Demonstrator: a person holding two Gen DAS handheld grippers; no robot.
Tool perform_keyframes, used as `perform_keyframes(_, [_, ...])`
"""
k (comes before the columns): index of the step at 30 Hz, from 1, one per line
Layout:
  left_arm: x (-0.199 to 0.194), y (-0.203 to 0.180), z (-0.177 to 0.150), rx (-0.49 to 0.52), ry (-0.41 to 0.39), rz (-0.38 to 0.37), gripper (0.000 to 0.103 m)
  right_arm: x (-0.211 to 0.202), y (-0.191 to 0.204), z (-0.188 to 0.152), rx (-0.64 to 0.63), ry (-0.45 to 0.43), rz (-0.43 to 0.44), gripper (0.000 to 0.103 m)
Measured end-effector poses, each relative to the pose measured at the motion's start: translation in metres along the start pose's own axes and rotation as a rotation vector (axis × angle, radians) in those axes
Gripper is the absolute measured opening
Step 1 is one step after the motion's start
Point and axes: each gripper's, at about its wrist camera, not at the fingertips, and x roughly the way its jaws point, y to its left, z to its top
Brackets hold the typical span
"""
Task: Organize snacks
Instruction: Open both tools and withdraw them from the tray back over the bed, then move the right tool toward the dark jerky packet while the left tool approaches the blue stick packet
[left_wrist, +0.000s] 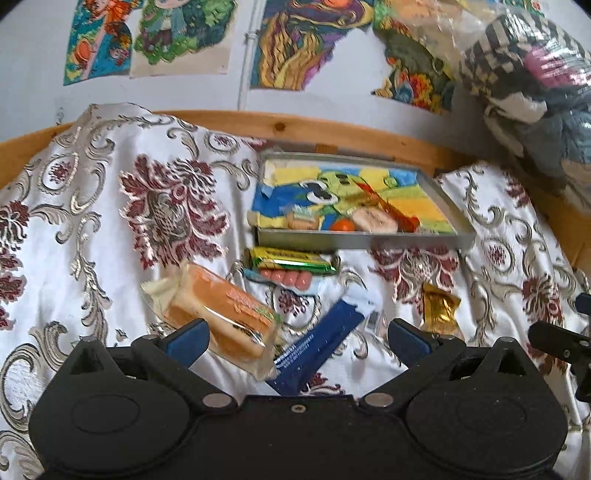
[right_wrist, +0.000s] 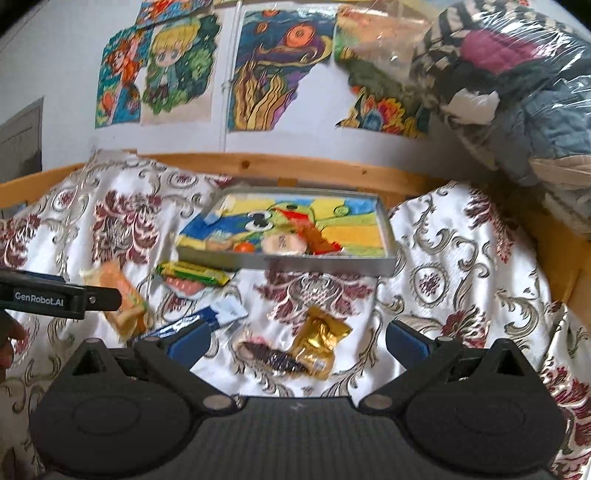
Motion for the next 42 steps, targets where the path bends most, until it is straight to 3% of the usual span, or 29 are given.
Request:
perform_keyframes(11, [0.032,-0.010,-0.010,0.077,0.081,-0.038,0.102,0.031,0.004,-0.017,-0.028,0.111,0.050,0.103])
perform_keyframes(16, [0.051,-0.016,-0.009,0.129,0.106,-0.075,0.102,0.053,-0.002,-0.021,-0.046,0.172,0.086,0.103])
perform_keyframes(20, [0.068,-0.021,-0.007,0.181,0.126,-0.136,0.102,0.073,-0.007,-0.024,-0.083,0.199,0.064,0.103])
perform_keyframes(25, [0.084,-0.021,-0.005,0.196,0.116,-0.169,0.102,0.092,-0.012,-0.030,-0.140,0.202,0.069,0.103])
perform_keyframes(33, [0.118,-0.032,-0.006,0.311,0.188,-0.204,0.102,0.113,-0.004,-0.037,-0.316,0.202,0.139,0.103])
perform_keyframes(37, [0.130,-0.032,-0.006,0.311,0.201,-0.218,0.102,0.120,0.001,-0.039,-0.388,0.184,0.162,0.103])
perform_keyframes(42, [0.141,-0.036,-0.005,0.348,0.205,-0.213,0.102,0.132,-0.001,-0.038,-0.338,0.180,0.149,0.103])
